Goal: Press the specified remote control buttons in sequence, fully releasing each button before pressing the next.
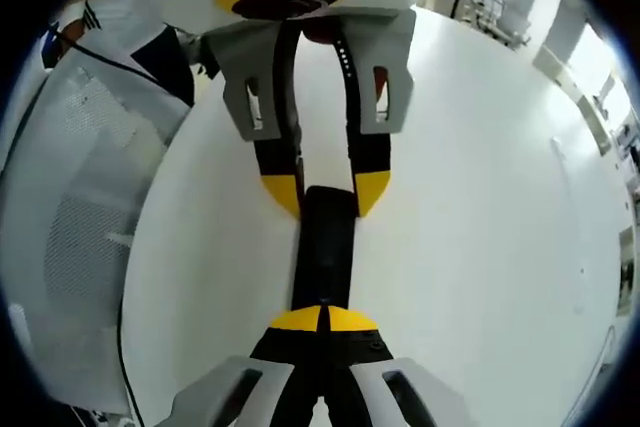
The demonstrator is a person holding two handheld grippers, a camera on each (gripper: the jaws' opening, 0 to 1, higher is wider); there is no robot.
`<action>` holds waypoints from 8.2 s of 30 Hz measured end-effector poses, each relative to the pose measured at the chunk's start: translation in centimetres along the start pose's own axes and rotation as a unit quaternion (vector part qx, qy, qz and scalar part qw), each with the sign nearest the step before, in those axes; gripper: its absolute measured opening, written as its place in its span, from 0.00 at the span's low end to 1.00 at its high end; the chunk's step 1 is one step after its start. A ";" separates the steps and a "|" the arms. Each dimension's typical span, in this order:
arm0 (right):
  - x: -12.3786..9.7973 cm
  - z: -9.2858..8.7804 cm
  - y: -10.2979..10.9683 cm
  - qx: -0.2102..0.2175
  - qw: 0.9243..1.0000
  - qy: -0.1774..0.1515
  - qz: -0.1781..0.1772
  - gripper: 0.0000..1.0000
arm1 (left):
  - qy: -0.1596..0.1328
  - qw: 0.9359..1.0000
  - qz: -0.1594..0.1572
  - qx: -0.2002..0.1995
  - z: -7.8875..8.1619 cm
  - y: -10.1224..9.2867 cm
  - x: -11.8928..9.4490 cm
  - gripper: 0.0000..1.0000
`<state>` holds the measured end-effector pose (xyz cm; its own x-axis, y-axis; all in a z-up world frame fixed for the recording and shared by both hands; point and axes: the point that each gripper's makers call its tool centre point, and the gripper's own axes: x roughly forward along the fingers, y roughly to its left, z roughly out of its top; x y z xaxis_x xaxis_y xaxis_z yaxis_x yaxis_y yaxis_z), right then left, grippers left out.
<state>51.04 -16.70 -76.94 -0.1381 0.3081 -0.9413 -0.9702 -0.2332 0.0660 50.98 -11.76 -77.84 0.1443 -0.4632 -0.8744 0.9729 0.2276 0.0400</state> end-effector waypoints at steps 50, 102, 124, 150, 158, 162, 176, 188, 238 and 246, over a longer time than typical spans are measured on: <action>-4.7 1.5 -0.1 -0.001 0.998 -0.041 -0.050 0.00 | 0.010 1.000 0.002 0.006 0.0 0.3 0.1 0.23; -0.2 0.2 1.1 -0.009 1.000 -0.019 -0.020 0.00 | 0.001 1.000 -0.001 0.001 0.1 0.2 0.0 0.23; -0.1 0.1 1.2 -0.007 1.000 -0.008 -0.013 0.00 | -0.004 1.000 0.000 -0.001 0.2 0.2 0.0 0.23; -0.8 0.5 1.4 0.003 1.000 -0.024 -0.019 0.00 | -0.001 1.000 0.001 0.005 0.2 0.2 0.0 0.23; -2.2 0.9 0.6 -0.001 0.999 -0.031 -0.035 0.00 | -0.001 1.000 0.000 0.007 0.2 0.2 0.0 0.23; -2.8 1.2 0.3 -0.001 0.999 -0.036 -0.041 0.00 | 0.000 1.000 0.001 0.008 0.2 0.2 0.0 0.23; -4.7 2.0 -0.4 -0.005 0.997 -0.044 -0.057 0.00 | 0.001 1.000 0.002 0.009 0.2 0.2 0.1 0.23; -5.4 2.5 -0.9 -0.008 0.997 -0.047 -0.062 0.00 | 0.001 1.000 0.001 0.008 0.2 0.3 0.1 0.23; -0.2 1.2 0.2 -0.006 1.000 -0.023 -0.017 0.00 | -0.008 1.000 0.002 0.007 0.3 0.1 0.1 0.23; 0.1 1.2 0.2 -0.010 1.000 -0.019 -0.015 0.00 | -0.010 1.000 0.003 0.006 0.2 0.1 0.1 0.23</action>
<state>50.62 -15.61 -76.68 -0.1167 0.3498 -0.9295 -0.9700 -0.2413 0.0309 51.16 -11.91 -77.80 0.1530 -0.4791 -0.8643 0.9742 0.2197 0.0506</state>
